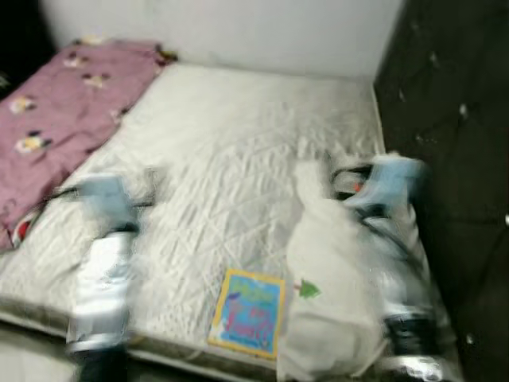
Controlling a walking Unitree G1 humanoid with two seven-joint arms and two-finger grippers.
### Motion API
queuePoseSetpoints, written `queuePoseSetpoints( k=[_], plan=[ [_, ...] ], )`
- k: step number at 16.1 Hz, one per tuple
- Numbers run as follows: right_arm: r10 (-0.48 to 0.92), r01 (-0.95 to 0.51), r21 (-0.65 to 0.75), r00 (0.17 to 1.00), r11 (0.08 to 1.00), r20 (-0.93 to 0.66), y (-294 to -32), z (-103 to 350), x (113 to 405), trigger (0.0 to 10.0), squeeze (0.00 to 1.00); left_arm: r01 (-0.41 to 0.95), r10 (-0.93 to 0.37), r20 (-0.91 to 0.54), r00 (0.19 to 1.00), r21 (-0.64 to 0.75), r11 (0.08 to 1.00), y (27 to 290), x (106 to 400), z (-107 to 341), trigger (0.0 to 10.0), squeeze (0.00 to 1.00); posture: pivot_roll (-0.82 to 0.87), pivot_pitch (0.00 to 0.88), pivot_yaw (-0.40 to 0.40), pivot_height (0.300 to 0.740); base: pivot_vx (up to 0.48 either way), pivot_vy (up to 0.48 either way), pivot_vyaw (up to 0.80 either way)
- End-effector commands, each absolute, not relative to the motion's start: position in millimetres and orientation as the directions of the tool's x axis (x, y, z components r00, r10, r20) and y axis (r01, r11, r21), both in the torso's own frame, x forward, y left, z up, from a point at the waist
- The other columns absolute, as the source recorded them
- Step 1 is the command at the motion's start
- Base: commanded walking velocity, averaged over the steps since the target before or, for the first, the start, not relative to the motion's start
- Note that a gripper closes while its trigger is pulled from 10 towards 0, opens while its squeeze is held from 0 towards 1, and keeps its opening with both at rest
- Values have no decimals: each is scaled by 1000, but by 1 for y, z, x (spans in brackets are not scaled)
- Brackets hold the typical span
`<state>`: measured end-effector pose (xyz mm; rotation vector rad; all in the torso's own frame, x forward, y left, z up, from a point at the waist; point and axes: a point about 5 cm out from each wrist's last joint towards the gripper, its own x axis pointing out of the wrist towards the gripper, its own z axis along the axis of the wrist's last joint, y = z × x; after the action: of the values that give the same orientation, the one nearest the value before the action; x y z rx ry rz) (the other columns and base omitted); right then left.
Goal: Clean up the room
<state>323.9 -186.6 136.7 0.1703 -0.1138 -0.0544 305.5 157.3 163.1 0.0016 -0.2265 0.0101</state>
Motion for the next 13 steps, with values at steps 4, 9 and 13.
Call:
queuePoseSetpoints(
  k=[4,9,13],
  plan=[
    [56,-69,128,993,989,100,-159,140,323,10000,0,-115,117,206,972,-19,993,177,294,154,10000,0,-40,0,-70,740,0,0,0],
    [36,-47,126,995,991,91,-150,138,324,10000,0,-80,85,159,984,-41,996,175,284,150,10000,0,-12,0,-32,740,0,0,0],
    [41,-49,159,998,986,55,-144,131,317,10000,0,-74,83,152,985,-65,995,177,289,153,10000,0,-30,0,-29,740,0,268,-600]
  ],
)
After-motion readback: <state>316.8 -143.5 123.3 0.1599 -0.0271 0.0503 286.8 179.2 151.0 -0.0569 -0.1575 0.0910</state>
